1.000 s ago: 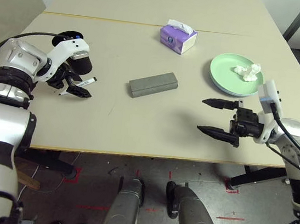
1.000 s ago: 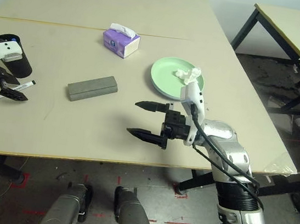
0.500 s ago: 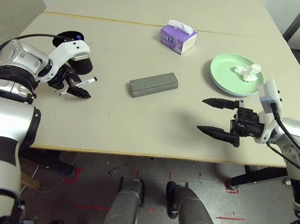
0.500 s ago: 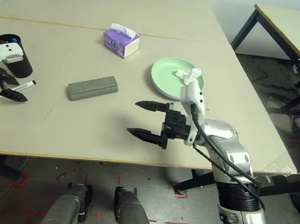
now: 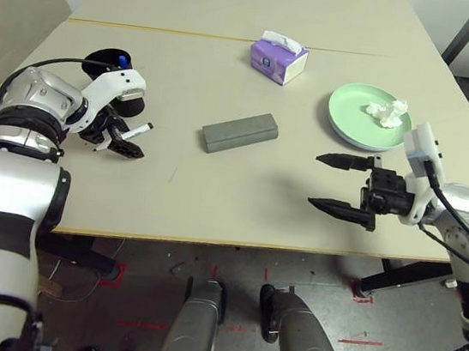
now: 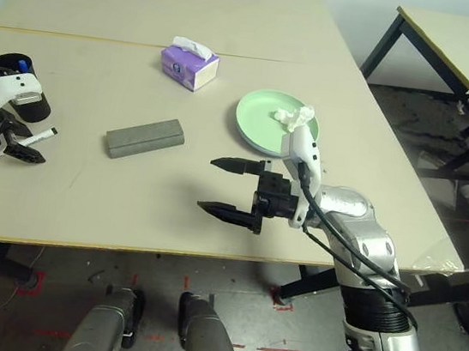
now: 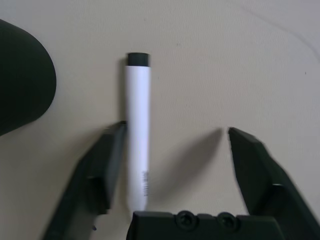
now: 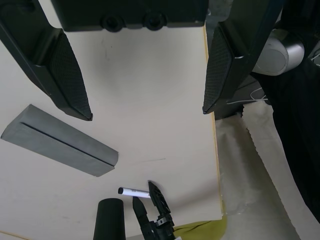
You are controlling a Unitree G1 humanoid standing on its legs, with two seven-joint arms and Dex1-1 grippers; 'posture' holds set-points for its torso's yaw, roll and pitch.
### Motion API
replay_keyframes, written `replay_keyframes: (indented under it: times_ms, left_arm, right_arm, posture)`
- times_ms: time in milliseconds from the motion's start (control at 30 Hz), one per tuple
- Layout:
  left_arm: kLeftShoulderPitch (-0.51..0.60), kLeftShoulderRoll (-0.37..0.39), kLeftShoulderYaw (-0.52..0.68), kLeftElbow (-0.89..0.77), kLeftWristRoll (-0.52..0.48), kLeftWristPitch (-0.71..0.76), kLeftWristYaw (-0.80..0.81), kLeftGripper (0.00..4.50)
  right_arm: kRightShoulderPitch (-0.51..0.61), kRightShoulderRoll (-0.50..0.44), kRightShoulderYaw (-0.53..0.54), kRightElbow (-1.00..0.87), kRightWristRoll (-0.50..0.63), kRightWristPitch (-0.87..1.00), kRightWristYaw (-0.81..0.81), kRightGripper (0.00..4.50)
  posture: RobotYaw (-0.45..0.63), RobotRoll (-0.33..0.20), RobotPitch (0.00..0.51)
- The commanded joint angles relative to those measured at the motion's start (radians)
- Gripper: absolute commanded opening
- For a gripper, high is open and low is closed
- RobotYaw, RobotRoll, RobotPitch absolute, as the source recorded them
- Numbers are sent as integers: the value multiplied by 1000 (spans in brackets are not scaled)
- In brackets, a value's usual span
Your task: Organize and tidy the items on the table.
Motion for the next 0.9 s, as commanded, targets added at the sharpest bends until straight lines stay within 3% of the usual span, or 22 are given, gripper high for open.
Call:
replay_keyframes:
  times_ms: [33, 267, 700, 800, 900]
  left_arm:
    - [2, -1, 12, 15, 5, -6, -4, 2827]
    - [3, 7, 26, 15, 1, -6, -2, 361]
    - [8, 10, 40, 11, -5, -3, -39, 268]
    - [-22, 5, 83, 2, -48, 17, -81, 268]
    - [-93, -5, 177, -23, -157, 96, -186, 268]
  right_arm:
    - [-12, -4, 7, -24, 2, 9, -4, 4500]
    - [-24, -4, 7, -23, 0, 8, -7, 4500]
    - [-18, -7, 14, -20, -8, 2, -1, 4500]
    - [-15, -9, 13, -21, -8, 2, 1, 4500]
    - [-11, -8, 9, -20, -6, 3, -1, 4500]
  posture:
    - [-106, 0, 167]
    - [-108, 0, 165]
    - [-105, 0, 164]
    - [-104, 0, 163]
    - [-100, 0, 162]
